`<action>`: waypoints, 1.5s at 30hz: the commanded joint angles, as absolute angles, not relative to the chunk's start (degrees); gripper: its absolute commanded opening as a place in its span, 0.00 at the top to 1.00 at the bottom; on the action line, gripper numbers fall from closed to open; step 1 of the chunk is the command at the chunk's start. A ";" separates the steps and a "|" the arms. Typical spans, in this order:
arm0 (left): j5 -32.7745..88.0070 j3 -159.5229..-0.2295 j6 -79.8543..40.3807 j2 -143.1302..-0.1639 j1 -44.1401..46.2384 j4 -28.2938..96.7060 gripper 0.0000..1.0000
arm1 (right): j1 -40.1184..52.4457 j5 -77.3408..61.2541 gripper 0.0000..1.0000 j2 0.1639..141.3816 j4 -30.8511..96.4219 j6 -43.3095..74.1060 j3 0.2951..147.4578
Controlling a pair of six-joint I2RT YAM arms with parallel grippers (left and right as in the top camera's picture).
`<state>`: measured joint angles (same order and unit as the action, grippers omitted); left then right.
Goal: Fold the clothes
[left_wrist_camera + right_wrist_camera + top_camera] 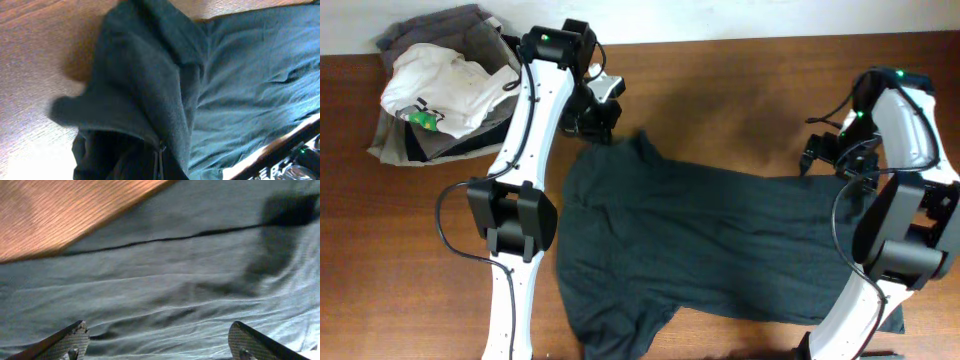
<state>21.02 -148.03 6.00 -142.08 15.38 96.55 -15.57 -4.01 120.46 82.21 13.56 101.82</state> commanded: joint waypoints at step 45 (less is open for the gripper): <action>2.76 -102.80 -4.27 -122.19 19.35 88.47 0.73 | -14.63 -5.80 0.56 107.20 65.41 12.45 74.83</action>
<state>1.43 -101.62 -4.49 -124.09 17.76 91.42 -14.48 -5.32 107.09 65.89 12.86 75.79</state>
